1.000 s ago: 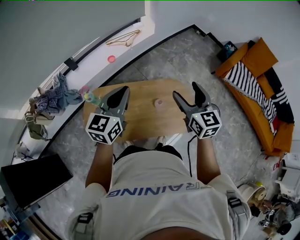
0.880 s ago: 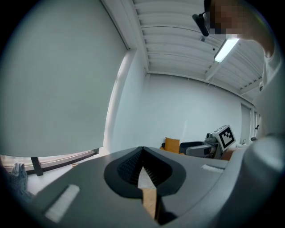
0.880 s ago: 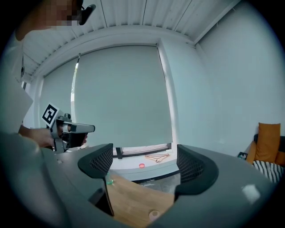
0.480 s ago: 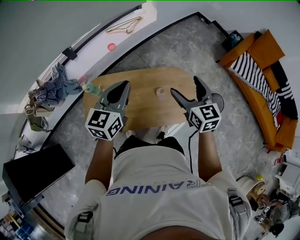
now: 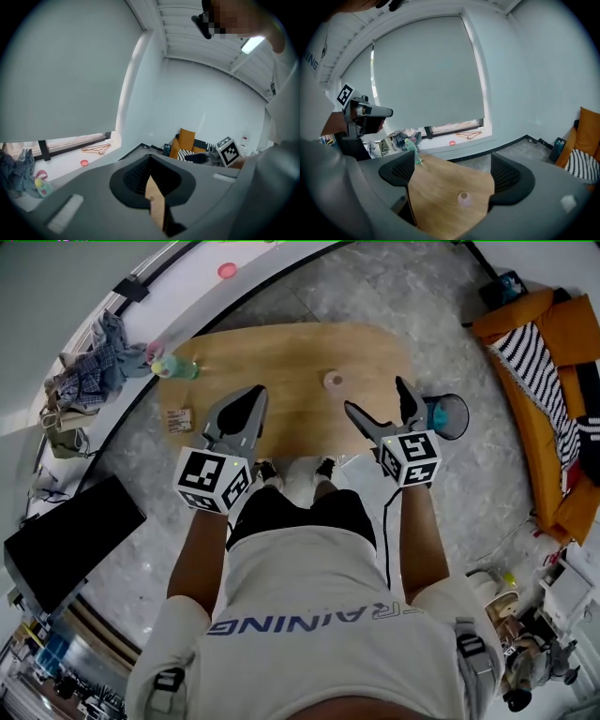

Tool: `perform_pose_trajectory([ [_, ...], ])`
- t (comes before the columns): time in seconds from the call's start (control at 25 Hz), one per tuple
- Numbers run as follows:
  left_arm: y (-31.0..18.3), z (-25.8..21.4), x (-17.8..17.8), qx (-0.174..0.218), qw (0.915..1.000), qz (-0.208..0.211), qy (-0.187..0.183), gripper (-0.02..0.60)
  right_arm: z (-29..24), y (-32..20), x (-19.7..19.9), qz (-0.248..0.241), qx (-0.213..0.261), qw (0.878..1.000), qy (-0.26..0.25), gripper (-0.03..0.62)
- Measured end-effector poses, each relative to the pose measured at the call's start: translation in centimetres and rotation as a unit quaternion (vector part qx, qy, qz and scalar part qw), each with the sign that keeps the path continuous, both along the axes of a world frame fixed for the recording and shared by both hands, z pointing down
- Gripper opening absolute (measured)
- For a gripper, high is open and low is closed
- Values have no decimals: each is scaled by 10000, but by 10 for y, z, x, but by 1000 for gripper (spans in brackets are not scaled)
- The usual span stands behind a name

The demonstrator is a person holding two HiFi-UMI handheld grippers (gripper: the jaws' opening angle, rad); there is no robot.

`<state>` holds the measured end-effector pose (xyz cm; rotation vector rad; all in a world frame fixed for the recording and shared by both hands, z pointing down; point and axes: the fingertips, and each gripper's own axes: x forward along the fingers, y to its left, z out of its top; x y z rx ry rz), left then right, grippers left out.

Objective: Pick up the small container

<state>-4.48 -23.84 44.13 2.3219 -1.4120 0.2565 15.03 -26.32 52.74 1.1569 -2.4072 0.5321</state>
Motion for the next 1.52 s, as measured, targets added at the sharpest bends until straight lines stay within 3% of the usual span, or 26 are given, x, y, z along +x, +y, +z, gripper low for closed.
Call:
perform_pose_trajectory([
  [0.32,-7,91,-1,-456,9988,-163,-116,0,111,-8,-9,-205,-329,9990,210,518],
  [0.64,-7,175,15,-819,9960,-36,-351,0,229,-10,-5,-207,-605,9975,304,518],
  [1.04,-12,240,18,-1151,9927,-202,-314,0,337,-32,-14,-221,-685,9966,397,529],
  [1.52,-3,295,16,-1585,9864,-305,-299,0,396,-49,-37,-435,-493,9963,549,502],
])
